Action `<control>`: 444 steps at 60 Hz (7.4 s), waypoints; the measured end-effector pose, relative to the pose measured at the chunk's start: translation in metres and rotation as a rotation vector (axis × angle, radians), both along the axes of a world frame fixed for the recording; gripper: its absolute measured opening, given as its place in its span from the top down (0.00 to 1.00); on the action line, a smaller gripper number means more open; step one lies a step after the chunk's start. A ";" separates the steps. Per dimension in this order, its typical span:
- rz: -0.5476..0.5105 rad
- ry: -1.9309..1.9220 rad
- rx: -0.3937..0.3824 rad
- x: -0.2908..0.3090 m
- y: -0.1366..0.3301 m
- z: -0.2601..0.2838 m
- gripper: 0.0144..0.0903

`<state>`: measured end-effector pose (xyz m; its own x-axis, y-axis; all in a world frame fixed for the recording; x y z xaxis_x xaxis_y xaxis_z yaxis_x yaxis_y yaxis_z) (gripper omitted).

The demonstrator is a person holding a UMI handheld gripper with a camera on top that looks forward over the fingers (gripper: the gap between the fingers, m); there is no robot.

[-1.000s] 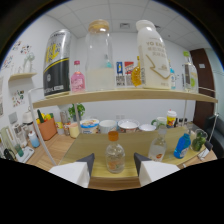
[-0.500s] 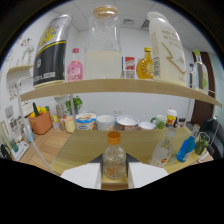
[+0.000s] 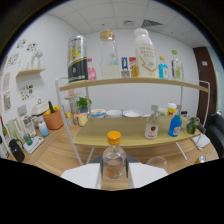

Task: Make me a cup of Vodka Sunrise.

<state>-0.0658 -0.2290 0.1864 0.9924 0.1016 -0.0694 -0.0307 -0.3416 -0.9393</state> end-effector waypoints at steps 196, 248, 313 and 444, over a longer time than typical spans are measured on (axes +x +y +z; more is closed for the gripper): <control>-0.081 -0.015 0.095 0.180 0.005 0.082 0.73; 0.288 -1.477 0.079 0.184 0.026 -0.003 0.73; 0.018 -0.375 0.139 0.191 0.015 0.030 0.73; -0.087 -0.166 -0.221 0.115 -0.093 -0.044 0.05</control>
